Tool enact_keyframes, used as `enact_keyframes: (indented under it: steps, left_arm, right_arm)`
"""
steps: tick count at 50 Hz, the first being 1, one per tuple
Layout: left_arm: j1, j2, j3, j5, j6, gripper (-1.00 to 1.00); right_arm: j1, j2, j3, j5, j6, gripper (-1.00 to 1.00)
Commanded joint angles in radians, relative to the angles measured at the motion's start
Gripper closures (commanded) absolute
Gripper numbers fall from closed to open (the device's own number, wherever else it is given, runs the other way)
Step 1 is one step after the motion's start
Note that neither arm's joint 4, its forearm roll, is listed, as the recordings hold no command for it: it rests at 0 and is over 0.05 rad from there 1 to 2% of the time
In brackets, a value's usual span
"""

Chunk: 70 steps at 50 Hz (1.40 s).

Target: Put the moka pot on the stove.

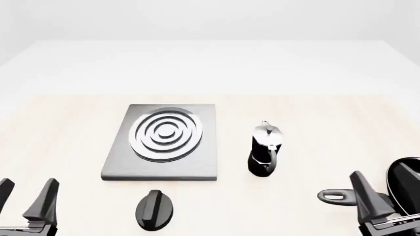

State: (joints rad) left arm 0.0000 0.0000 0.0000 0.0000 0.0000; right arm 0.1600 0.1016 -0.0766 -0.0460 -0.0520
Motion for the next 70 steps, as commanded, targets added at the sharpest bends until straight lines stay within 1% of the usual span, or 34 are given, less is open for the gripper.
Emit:
enact_keyframes:
  steps: [1, 16, 20, 27, 34, 44, 50, 55, 60, 66, 70]
  left_arm:
    - [0.000, 0.000, 0.000, 0.000, 0.000, -1.00]
    - [0.000, 0.000, 0.000, 0.000, 0.000, -1.00]
    - [0.000, 0.000, 0.000, 0.000, 0.000, -1.00]
    - [0.000, 0.000, 0.000, 0.000, 0.000, -1.00]
    - [0.000, 0.000, 0.000, 0.000, 0.000, -1.00]
    - [0.000, 0.000, 0.000, 0.000, 0.000, -1.00]
    - [0.000, 0.000, 0.000, 0.000, 0.000, -1.00]
    - [0.000, 0.000, 0.000, 0.000, 0.000, -1.00]
    - [0.000, 0.000, 0.000, 0.000, 0.000, -1.00]
    - [0.000, 0.000, 0.000, 0.000, 0.000, -1.00]
    - [0.000, 0.000, 0.000, 0.000, 0.000, -1.00]
  right_arm:
    - [0.037, 0.051, -0.004, -0.047, -0.001, -1.00]
    - [0.096, 0.136, 0.009, -0.138, 0.000, -1.00]
    - [0.103, 0.141, 0.006, -0.140, 0.002, -1.00]
    - [0.123, 0.185, 0.021, -0.188, 0.003, -1.00]
    - [0.134, 0.210, 0.029, -0.215, 0.007, -1.00]
    - [0.155, 0.296, 0.045, -0.302, 0.010, -1.00]
    - [0.162, 0.329, 0.050, -0.335, 0.012, -1.00]
    - [0.172, 0.384, 0.060, -0.392, 0.015, -1.00]
    - [0.178, 0.407, 0.062, -0.413, 0.015, -1.00]
    - [0.185, 0.460, 0.066, -0.465, 0.018, -1.00]
    - [0.192, 0.513, 0.067, -0.517, 0.022, -1.00]
